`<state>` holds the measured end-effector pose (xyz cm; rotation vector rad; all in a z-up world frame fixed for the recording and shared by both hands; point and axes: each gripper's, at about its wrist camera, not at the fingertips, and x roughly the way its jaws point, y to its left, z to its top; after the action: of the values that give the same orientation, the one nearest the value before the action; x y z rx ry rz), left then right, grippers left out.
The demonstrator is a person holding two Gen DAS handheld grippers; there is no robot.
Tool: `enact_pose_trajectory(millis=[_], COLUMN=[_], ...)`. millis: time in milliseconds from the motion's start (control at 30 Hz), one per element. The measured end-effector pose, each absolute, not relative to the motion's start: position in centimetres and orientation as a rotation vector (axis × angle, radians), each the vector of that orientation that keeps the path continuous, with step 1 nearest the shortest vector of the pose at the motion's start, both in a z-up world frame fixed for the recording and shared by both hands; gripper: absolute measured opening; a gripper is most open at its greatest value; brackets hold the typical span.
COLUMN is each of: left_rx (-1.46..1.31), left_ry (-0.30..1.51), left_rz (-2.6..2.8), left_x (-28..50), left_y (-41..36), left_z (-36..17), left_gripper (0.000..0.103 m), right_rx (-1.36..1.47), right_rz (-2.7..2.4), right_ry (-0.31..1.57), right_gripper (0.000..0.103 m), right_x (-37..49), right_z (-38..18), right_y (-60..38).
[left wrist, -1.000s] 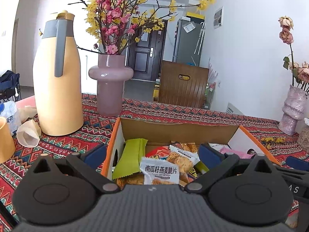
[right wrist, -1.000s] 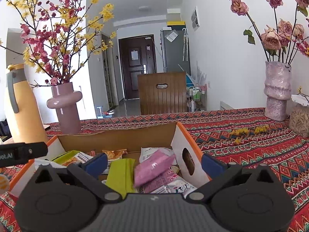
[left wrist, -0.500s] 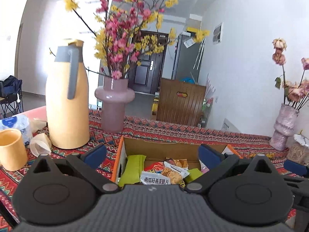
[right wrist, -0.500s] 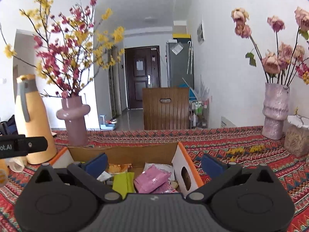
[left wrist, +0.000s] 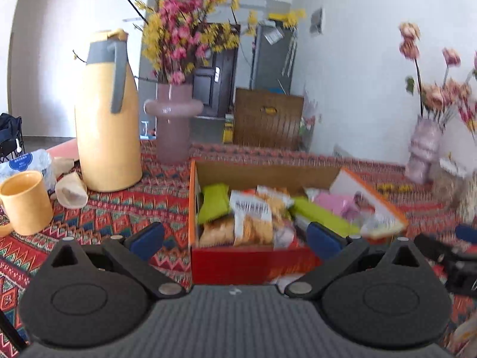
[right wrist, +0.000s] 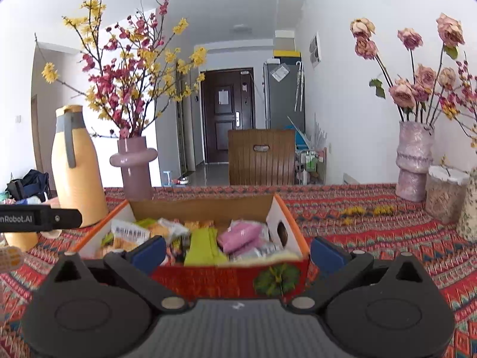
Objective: Organize snacks
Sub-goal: 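Withdraw both grippers from the box back toward the remaining packets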
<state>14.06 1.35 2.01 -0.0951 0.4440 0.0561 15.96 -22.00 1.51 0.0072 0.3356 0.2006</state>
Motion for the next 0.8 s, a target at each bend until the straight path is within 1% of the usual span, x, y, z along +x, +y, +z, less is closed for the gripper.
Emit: enact_pose_trajectory(millis=[233,467,800], left_rx=[-0.088,-0.070,-0.101], left_ry=[0.505,0.548,0.569], left_rz=[0.051,0.040,0.021], left_x=[13.8,14.5,15.0], left_y=[1.7,1.5,1.9], left_z=[-0.6,-3.1,-4.0], left_gripper=[0.103,0.103,0.103], right_rx=[0.012,0.025,0.025], right_rz=[0.177,0.125,0.127], right_ry=[0.391,0.435,0.464], right_gripper=[0.103,0.103,0.103], right_x=[14.4,14.9,15.9], right_z=[-1.0,-3.3,-5.0], right_y=[-22.9,-23.8,-23.8])
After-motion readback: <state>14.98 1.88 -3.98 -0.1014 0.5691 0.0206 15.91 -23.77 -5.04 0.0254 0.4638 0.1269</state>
